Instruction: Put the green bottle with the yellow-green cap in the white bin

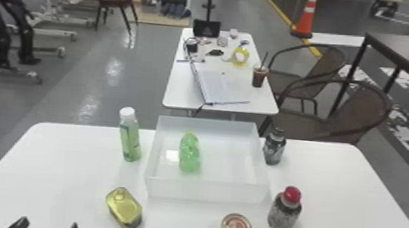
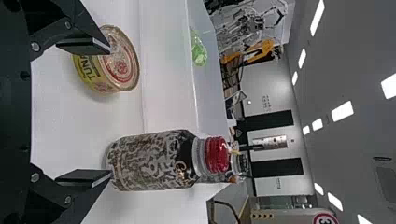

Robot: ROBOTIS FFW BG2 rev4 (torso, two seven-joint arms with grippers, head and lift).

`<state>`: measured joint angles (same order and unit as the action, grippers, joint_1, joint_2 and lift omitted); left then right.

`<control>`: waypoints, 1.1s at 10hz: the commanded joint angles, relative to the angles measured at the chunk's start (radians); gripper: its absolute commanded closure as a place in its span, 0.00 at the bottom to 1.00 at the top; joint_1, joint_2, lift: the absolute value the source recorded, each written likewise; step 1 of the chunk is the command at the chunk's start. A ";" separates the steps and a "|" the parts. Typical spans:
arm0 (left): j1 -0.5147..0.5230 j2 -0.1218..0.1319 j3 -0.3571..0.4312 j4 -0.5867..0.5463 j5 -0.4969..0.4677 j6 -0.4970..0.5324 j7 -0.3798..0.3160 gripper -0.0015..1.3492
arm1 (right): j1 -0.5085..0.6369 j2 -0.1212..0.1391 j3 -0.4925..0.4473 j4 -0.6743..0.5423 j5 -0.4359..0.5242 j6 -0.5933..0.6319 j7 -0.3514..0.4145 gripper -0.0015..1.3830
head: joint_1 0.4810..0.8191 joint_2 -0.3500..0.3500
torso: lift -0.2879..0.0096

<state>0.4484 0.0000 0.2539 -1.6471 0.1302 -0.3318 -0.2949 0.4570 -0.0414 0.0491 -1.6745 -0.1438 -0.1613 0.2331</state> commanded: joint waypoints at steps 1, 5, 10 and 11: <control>0.038 -0.003 -0.008 0.006 0.026 -0.007 0.011 0.10 | 0.005 0.000 0.000 -0.004 0.001 0.000 0.002 0.24 | 0.20 0.50 | 0.63; 0.049 -0.003 -0.019 0.006 0.039 0.010 0.025 0.10 | 0.023 -0.008 0.000 -0.025 0.006 0.014 0.000 0.24 | 0.20 0.50 | 0.63; 0.036 -0.003 -0.036 0.023 0.065 0.019 0.025 0.10 | 0.022 -0.008 0.000 -0.027 0.007 0.017 0.000 0.24 | 0.20 0.50 | 0.63; 0.032 -0.003 -0.041 0.026 0.068 0.019 0.025 0.10 | 0.022 -0.009 0.000 -0.027 0.007 0.017 0.000 0.24 | 0.20 0.50 | 0.63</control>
<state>0.4827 0.0000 0.2152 -1.6237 0.1963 -0.3130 -0.2699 0.4790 -0.0501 0.0491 -1.7012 -0.1365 -0.1440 0.2332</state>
